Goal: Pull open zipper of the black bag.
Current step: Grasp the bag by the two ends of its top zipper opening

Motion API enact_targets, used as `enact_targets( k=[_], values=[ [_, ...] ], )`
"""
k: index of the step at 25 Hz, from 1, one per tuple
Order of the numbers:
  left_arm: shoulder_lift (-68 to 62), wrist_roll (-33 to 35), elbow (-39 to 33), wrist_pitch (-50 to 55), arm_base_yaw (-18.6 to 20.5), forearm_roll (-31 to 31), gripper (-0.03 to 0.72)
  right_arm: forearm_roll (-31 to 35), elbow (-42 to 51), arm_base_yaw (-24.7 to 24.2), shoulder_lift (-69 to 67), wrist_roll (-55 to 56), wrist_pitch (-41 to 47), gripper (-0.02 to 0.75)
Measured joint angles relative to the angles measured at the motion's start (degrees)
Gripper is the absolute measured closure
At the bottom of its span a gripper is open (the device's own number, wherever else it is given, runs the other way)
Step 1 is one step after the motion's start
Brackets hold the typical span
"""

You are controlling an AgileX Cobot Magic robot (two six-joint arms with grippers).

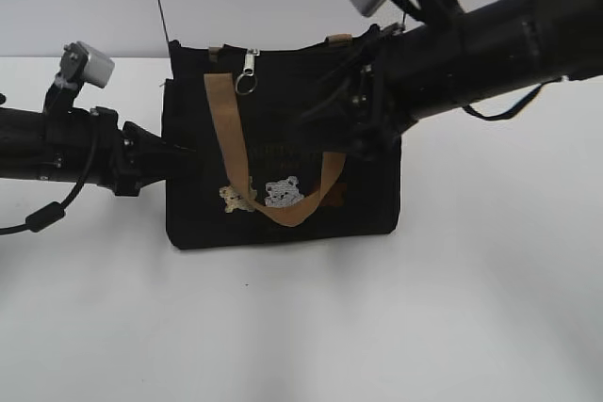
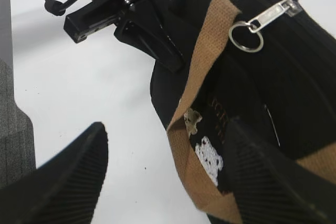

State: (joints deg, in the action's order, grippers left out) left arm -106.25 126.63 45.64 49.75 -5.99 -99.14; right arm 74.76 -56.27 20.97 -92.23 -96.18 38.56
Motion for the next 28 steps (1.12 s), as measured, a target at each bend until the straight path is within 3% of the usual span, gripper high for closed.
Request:
enact_targets(
  k=[12,28],
  values=[
    [0.0,0.0,0.0,0.0,0.0,0.0,0.662,5.6,-12.5,1.9,-14.4,-0.1,-0.5,0.218],
    [0.0,0.0,0.0,-0.4,0.0,0.1,0.663,16.4,-13.7,1.9,-19.7,-3.7,-0.2,0.218]
  ],
)
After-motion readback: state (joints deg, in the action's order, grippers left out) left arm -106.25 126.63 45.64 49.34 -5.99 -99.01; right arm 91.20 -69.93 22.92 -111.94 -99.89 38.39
